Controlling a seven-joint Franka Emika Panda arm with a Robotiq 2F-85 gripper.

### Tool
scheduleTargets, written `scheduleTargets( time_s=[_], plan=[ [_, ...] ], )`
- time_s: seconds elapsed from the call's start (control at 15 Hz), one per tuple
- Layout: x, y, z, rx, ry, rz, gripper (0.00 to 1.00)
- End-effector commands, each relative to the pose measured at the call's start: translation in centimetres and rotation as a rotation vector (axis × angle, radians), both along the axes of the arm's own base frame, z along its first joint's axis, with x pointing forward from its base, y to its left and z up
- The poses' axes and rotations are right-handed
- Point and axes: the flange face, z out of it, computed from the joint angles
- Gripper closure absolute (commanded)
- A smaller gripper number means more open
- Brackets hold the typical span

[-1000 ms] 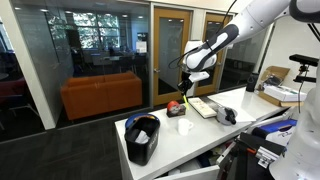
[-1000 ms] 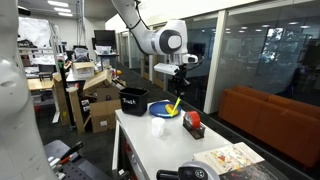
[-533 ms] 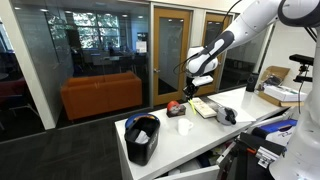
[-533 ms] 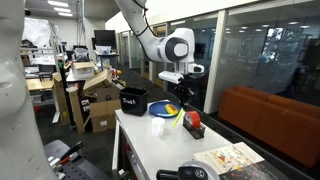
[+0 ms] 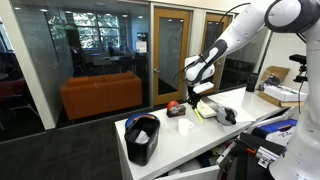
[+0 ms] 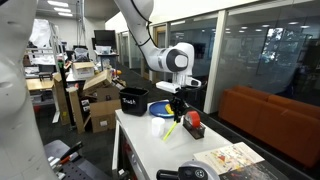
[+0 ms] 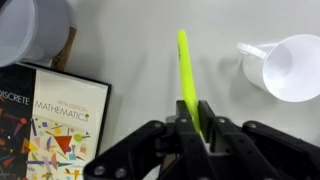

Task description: Take the yellow pen out of the white mug

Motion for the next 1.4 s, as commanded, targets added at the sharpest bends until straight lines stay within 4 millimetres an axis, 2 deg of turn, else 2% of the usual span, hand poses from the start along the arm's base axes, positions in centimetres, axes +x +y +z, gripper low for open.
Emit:
scheduleTargets(
  time_s=[0.0,0.53,0.87,1.27,1.33],
  plan=[
    [0.4,0.0,-1.1,-0.002,0.068,0.021,0.96],
    [1.1,1.2,-4.8,0.007,0.122,0.042,0.96],
    [2.0,1.4,-5.7,0.003,0.123,0.056,0.96],
    [1.9,1.1,-6.9,0.010,0.138,0.052,0.96],
    [1.9,1.0,-6.9,0.012,0.138,0.049,0.80]
  ],
)
